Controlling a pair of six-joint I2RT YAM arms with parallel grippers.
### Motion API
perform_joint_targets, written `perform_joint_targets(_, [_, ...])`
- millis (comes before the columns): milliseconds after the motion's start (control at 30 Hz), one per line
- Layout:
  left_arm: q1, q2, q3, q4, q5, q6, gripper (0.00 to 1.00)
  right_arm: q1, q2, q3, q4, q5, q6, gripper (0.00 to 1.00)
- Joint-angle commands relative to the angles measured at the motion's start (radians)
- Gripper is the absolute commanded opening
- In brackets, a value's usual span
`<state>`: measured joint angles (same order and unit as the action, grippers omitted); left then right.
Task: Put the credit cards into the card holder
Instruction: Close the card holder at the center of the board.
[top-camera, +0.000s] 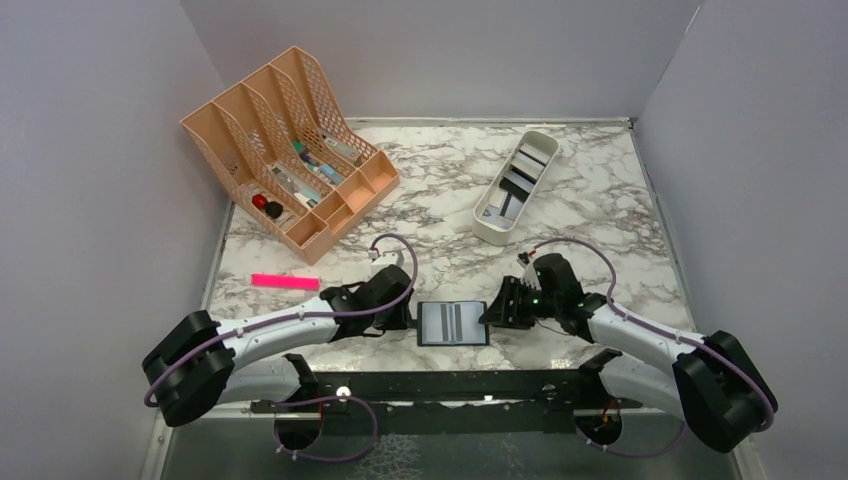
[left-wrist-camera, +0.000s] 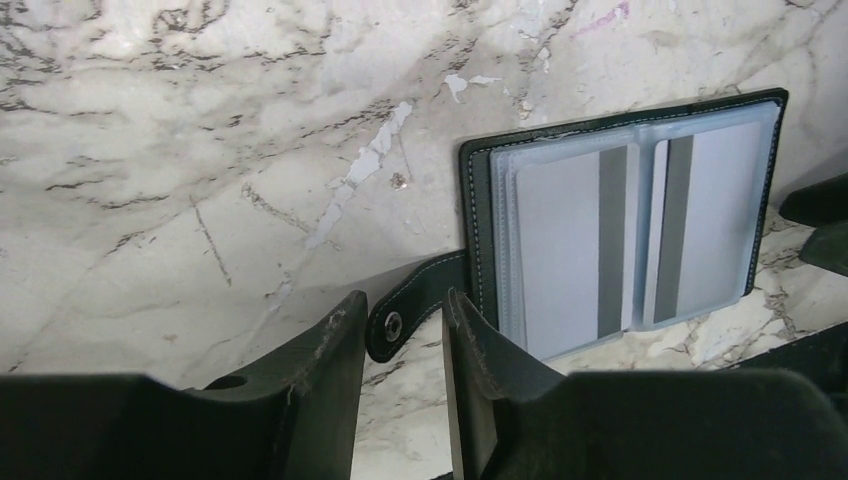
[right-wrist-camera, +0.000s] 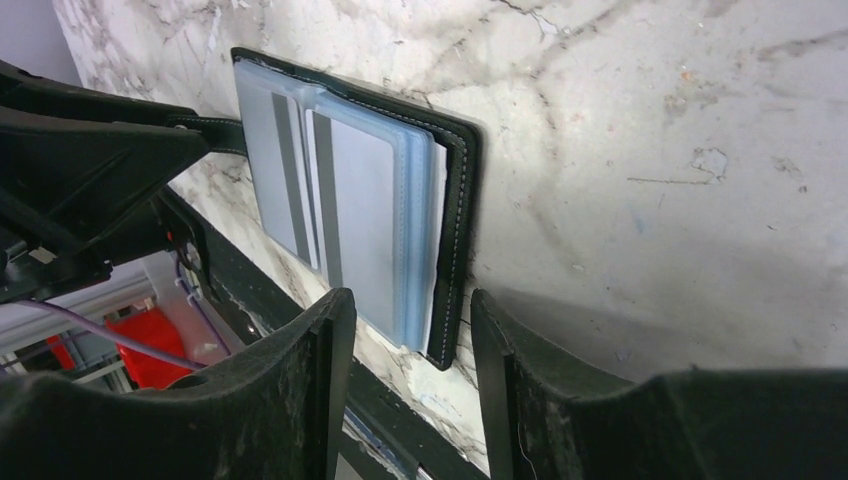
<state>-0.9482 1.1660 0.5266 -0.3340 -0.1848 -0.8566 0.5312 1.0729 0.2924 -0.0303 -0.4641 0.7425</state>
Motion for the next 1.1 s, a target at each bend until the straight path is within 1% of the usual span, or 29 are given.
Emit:
perform_joint_targets(0, [0.005,0.007,-0.027,0.109,0.059,0.001,0.36,0.010,0.015,-0.027,0.049,-0.002,0.044,0.52])
perform_joint_targets(67, [0.006,0.016,-0.041,0.151,0.079,-0.006,0.34,0.015,0.018,-0.034,0.056,0.008,0.054,0.52])
perform_joint_targets(167, [0.005,0.045,-0.056,0.203,0.102,-0.010,0.21,0.028,0.032,-0.032,0.061,0.026,0.053,0.58])
perform_joint_targets(233, [0.006,0.070,-0.057,0.224,0.112,-0.012,0.11,0.034,0.043,-0.028,0.069,0.023,0.060,0.58])
perform_joint_targets(367, [0.006,0.105,-0.054,0.244,0.130,-0.014,0.01,0.039,0.065,-0.040,0.147,-0.022,0.110,0.58])
perform_joint_targets(500, [0.006,0.101,-0.068,0.270,0.141,-0.019,0.00,0.040,0.054,-0.093,0.317,-0.100,0.215,0.56])
perform_joint_targets(600, [0.006,0.095,-0.071,0.272,0.141,-0.018,0.00,0.041,-0.013,-0.157,0.443,-0.124,0.312,0.55])
perform_joint_targets(733, [0.006,0.092,-0.077,0.284,0.147,-0.017,0.00,0.041,-0.125,-0.168,0.442,-0.111,0.352,0.55])
perform_joint_targets(833, [0.006,0.100,-0.075,0.303,0.162,-0.022,0.00,0.042,-0.164,-0.158,0.456,-0.121,0.366,0.55])
perform_joint_targets(967, [0.005,0.112,-0.074,0.334,0.183,-0.032,0.00,0.044,-0.144,-0.152,0.517,-0.136,0.389,0.54])
perform_joint_targets(1067, [0.005,0.126,-0.073,0.358,0.199,-0.039,0.00,0.058,-0.092,-0.143,0.574,-0.140,0.399,0.54])
